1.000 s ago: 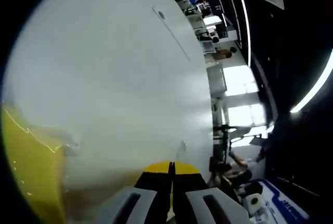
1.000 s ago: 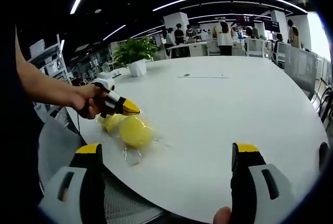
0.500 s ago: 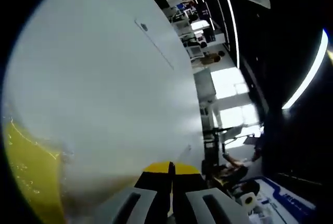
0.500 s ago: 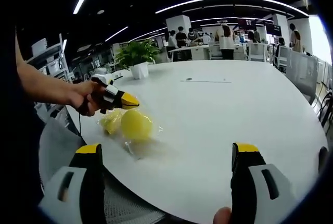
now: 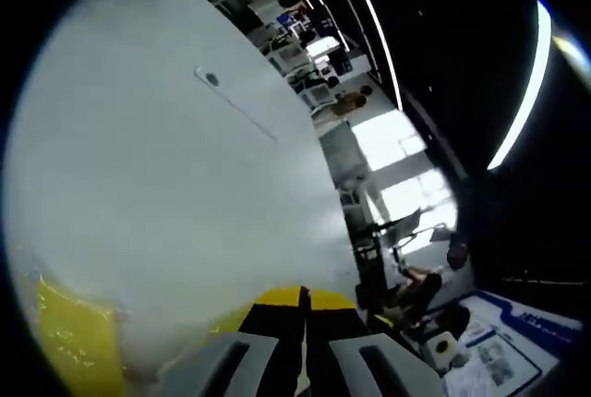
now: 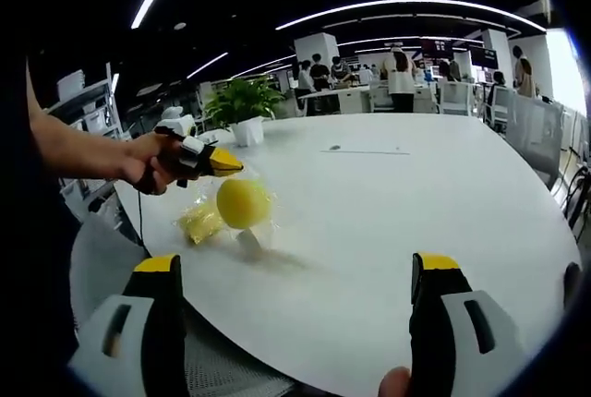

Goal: Compare the silicone blocks by pressing each to a similar depth, holding the contact briefly, and releasing to observe deformation and rebound differences across the visible hardness samples.

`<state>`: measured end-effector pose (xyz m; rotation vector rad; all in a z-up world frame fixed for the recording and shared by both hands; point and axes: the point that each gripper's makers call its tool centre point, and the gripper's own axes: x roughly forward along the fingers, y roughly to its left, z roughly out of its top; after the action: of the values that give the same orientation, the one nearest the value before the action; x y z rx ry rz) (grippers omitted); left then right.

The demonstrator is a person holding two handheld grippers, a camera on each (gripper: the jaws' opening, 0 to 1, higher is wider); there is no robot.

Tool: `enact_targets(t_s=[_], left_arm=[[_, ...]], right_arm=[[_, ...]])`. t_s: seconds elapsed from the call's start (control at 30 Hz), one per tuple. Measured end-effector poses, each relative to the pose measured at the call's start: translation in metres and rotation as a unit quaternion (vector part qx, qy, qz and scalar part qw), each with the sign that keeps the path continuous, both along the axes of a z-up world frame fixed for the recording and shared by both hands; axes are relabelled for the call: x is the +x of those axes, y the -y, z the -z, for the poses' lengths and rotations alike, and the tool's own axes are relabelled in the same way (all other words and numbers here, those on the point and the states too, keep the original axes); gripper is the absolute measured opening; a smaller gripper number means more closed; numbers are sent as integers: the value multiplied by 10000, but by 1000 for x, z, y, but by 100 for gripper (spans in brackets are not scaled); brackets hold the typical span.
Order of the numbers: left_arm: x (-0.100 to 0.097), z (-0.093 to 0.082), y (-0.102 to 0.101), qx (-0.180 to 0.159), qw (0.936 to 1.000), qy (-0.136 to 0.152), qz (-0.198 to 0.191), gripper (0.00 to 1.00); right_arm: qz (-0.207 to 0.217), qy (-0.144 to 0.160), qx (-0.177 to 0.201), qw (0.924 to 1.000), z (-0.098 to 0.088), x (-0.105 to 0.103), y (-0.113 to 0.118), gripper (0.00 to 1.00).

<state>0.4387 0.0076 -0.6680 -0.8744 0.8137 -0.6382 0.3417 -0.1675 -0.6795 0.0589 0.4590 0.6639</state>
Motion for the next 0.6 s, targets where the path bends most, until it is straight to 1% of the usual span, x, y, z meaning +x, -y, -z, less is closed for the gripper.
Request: enact_targets(t_s=[0.03, 0.13, 0.17, 0.2, 0.37, 0.47, 0.6], left_arm=[[1, 0, -1, 6, 10000, 20, 1, 0], [6, -10, -4, 61, 9997, 249, 51, 0], [7, -16, -4, 86, 9991, 395, 96, 0], [8, -20, -5, 67, 9991, 416, 99, 0], [16, -45, -7, -4, 9967, 797, 149, 0], [18, -59, -8, -32, 9953, 949, 195, 0], [20, -84, -8, -91, 9917, 1261, 237, 0]], right_arm=[[7, 12, 10, 10000, -1, 0, 0, 97], [18, 47, 22, 10000, -4, 1, 1, 97], [24, 61, 30, 10000, -5, 2, 1, 97], [30, 76, 34, 10000, -6, 3, 2, 97], [62, 177, 94, 9998, -19, 10, 4, 97], [64, 281, 148, 9995, -31, 15, 3, 97], [54, 458, 247, 9986, -49, 23, 2, 97]])
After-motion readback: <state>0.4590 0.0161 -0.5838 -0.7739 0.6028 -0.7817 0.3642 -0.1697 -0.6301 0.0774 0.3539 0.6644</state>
